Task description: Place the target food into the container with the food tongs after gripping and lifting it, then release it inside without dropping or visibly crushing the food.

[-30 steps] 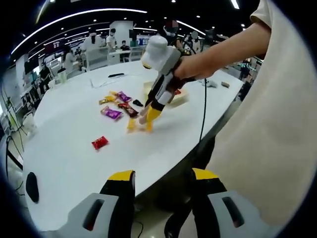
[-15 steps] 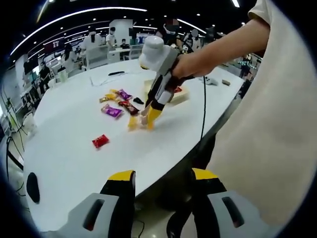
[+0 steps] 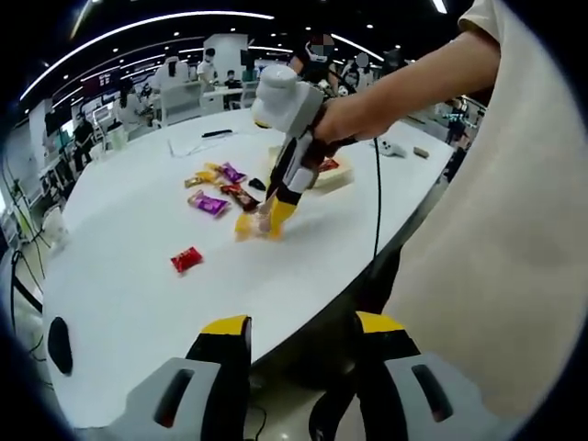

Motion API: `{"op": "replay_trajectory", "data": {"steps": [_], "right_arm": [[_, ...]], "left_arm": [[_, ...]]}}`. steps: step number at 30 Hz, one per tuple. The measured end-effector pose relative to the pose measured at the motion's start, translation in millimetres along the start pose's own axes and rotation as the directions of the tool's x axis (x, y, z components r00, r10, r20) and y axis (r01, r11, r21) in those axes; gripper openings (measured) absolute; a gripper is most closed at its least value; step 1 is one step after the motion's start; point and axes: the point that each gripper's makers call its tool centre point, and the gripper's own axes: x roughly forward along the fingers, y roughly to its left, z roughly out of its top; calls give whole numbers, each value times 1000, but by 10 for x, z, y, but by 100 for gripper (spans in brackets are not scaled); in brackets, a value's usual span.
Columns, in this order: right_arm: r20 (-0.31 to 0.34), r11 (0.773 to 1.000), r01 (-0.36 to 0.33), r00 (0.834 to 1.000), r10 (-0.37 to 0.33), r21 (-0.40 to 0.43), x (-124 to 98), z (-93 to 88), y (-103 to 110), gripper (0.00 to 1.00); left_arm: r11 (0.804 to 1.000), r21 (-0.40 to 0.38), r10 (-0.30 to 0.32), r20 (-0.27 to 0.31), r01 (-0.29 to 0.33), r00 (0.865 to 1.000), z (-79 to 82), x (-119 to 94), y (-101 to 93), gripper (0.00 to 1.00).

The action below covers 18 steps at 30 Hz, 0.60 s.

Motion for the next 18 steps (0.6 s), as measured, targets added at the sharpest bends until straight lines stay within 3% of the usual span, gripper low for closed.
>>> {"op": "replay_trajectory", "data": {"steps": [18], "right_arm": [[-18, 1000, -7, 1000, 8, 13, 58, -32, -5, 30]], "left_arm": [[999, -25, 34, 10, -33, 999, -28, -65, 76, 43]]}}
